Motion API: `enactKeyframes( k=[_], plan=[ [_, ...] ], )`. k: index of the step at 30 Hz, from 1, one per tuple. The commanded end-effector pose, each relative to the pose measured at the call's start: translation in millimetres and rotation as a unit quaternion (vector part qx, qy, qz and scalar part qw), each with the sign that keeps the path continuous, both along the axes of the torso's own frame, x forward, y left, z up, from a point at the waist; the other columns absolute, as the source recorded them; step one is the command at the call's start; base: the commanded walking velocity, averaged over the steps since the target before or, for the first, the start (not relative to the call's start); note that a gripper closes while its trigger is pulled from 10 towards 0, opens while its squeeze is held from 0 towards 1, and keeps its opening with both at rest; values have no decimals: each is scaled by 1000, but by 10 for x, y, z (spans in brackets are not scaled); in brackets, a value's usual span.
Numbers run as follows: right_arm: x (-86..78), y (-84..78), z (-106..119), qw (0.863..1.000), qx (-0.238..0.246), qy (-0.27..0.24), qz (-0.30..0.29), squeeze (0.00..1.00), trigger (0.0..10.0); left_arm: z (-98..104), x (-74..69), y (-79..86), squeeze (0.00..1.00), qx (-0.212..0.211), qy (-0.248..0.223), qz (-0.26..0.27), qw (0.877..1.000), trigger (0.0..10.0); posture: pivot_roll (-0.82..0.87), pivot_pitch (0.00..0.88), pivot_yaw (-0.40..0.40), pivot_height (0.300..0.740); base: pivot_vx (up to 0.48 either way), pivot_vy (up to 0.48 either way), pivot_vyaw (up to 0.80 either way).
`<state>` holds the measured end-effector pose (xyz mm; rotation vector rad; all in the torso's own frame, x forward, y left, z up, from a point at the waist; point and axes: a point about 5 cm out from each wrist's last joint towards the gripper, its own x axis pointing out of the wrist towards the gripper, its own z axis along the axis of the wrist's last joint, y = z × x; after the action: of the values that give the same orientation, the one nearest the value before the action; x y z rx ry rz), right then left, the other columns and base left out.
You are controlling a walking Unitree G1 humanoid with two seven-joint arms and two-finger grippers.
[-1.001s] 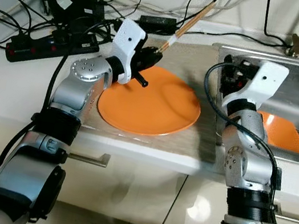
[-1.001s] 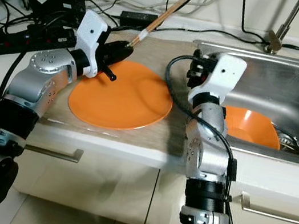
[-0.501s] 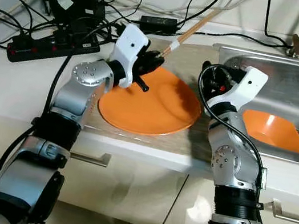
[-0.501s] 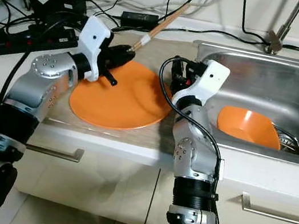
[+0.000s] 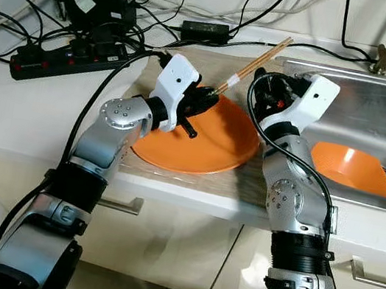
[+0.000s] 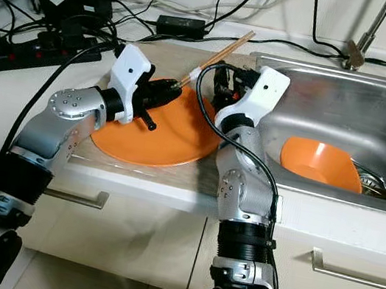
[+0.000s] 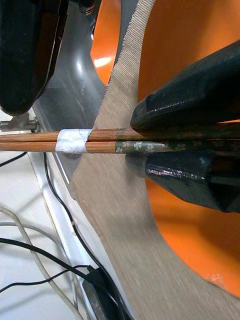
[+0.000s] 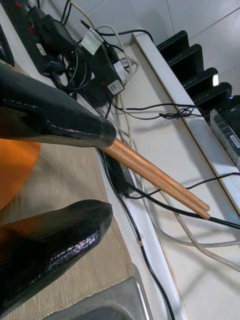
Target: Kitchen organization
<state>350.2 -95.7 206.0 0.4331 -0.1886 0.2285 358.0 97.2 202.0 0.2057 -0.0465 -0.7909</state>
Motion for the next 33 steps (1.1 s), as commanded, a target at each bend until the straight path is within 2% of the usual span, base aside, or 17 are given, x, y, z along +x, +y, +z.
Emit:
enactKeyframes(
  k=[1,9,15,19,28,33],
  plan=[
    [5,61,86,1000,9,-15,14,0,10000,2,-17,13,0,5,-2,1,1000,0,-9,2,85,715,0,0,0],
    [17,80,81,1000,13,-14,17,0,10000,42,-39,0,0,-2,-8,-2,1000,0,-12,6,88,715,0,0,0],
    [56,122,32,999,28,1,29,0,10000,157,-95,-76,0,-47,-25,-25,998,0,-8,8,88,715,0,0,0],
    [79,121,40,999,38,1,32,0,10000,183,-143,-111,0,-58,-23,-46,997,0,-5,10,88,715,0,0,0],
    [80,203,128,994,78,-9,72,0,10000,117,-188,-155,0,-57,-5,-70,996,0,-6,12,88,715,0,0,0],
    [67,238,108,993,79,-6,82,0,10000,79,-196,-155,0,-46,3,-74,996,0,-7,14,89,715,0,0,0]
  ],
)
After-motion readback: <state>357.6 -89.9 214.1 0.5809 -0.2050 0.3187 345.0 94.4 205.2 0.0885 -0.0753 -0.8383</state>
